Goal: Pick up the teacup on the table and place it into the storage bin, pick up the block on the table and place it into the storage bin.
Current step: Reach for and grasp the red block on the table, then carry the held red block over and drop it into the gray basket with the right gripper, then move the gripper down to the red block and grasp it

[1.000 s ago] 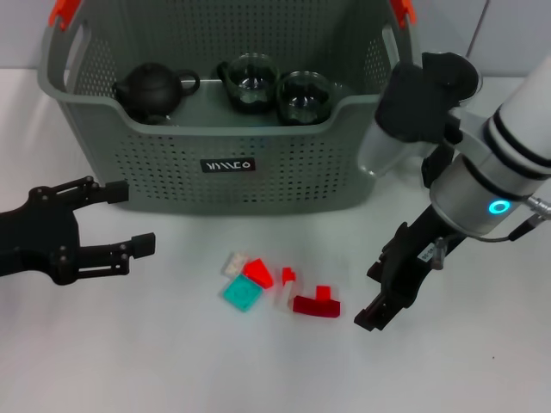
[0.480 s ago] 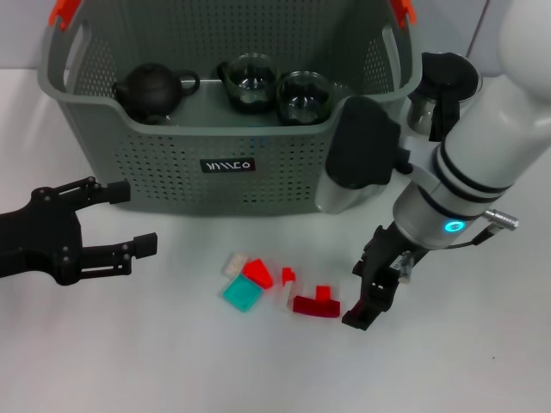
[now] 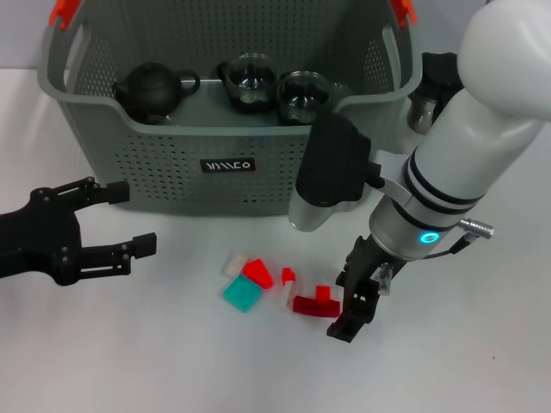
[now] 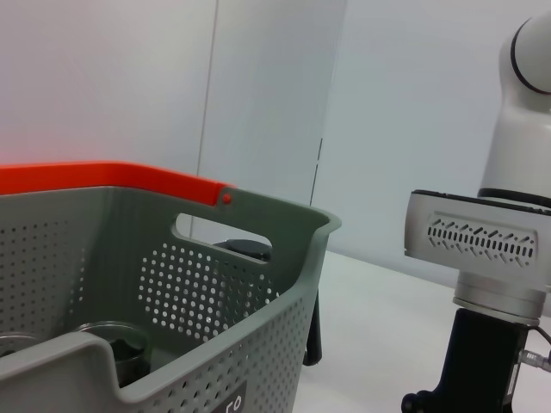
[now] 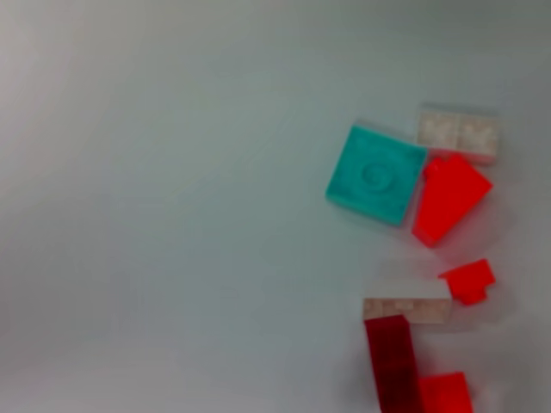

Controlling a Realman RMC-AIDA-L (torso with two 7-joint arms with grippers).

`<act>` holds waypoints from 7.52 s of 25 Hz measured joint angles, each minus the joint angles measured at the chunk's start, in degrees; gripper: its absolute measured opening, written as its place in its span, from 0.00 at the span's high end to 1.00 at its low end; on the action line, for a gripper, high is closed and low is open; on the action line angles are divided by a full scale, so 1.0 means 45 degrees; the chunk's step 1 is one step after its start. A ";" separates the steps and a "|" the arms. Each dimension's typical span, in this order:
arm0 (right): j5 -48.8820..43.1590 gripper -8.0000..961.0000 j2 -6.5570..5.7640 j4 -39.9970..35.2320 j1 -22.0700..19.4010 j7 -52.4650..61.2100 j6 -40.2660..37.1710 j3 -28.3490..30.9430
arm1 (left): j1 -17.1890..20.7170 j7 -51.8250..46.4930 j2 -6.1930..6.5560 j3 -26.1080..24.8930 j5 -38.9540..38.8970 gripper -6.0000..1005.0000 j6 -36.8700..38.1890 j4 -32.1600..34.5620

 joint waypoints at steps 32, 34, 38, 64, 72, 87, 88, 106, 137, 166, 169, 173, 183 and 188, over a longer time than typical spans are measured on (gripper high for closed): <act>0.0940 0.15 0.0018 0.0661 0.0428 -0.0012 0.0392 -0.0817 | 0.0020 0.0000 0.0000 -0.0088 -0.0053 0.12 -0.0019 -0.0018; 0.0941 0.15 0.0021 0.0661 0.0449 -0.0006 0.0442 -0.0827 | 0.0020 0.0000 0.0000 -0.0096 -0.0051 0.12 -0.0019 -0.0018; 0.0942 0.15 0.0026 0.0660 0.0475 0.0004 0.0521 -0.0834 | 0.0019 -0.0001 0.0000 -0.0103 -0.0041 0.12 -0.0033 -0.0018; 0.0820 0.46 0.0034 0.0861 0.0534 0.0293 0.1035 -0.1095 | 0.0019 -0.0001 -0.0001 -0.0124 -0.0076 0.12 -0.0077 -0.0017; 0.0805 0.47 0.0035 0.1088 0.0699 0.0383 0.1315 -0.1541 | 0.0020 -0.0001 -0.0001 -0.0122 -0.0076 0.12 -0.0077 -0.0025; 0.0834 0.58 0.0014 0.1084 0.0824 0.0437 0.1260 -0.1581 | 0.0019 -0.0001 -0.0001 -0.0143 -0.0095 0.12 -0.0077 -0.0038; 0.0833 0.60 0.0014 0.1084 0.0826 0.0438 0.1263 -0.1581 | 0.0019 -0.0001 0.0000 -0.0143 -0.0095 0.12 -0.0076 -0.0038; 0.0871 0.78 -0.0002 0.0708 0.0786 0.0645 0.0756 -0.1494 | 0.0019 -0.0003 0.0019 -0.0281 -0.0095 0.12 -0.0084 -0.0037; -0.1572 0.78 -0.0177 -0.5720 0.0663 0.0612 -0.1118 0.4847 | 0.0112 0.0000 0.0058 -0.0651 -0.0235 0.12 0.0274 -0.0036; -0.1087 0.31 -0.0199 -0.6824 -0.0008 0.0601 0.0046 0.5624 | -0.0013 -0.0033 0.0137 -0.0651 -0.0132 0.12 0.0254 -0.0018; -0.0761 0.24 -0.0208 -0.7744 -0.0323 0.0733 -0.2182 0.5863 | 0.0013 -0.0020 0.0137 -0.0649 -0.0132 0.12 0.0258 -0.0017; -0.0597 0.11 -0.0219 -0.7866 -0.0497 0.0616 -0.4617 0.6320 | 0.0020 -0.0010 0.0126 -0.0646 -0.0132 0.12 0.0244 -0.0017; -0.0433 0.02 -0.0225 -0.6705 -0.1247 -0.0700 -0.6125 0.6316 | 0.0006 0.0000 0.0067 -0.0627 -0.0236 0.12 0.0146 -0.0125; -0.0518 0.02 -0.0218 -0.4543 -0.0970 -0.1067 -0.4856 0.5571 | -0.0046 -0.0001 0.0040 -0.0582 -0.0250 0.12 0.0114 -0.0185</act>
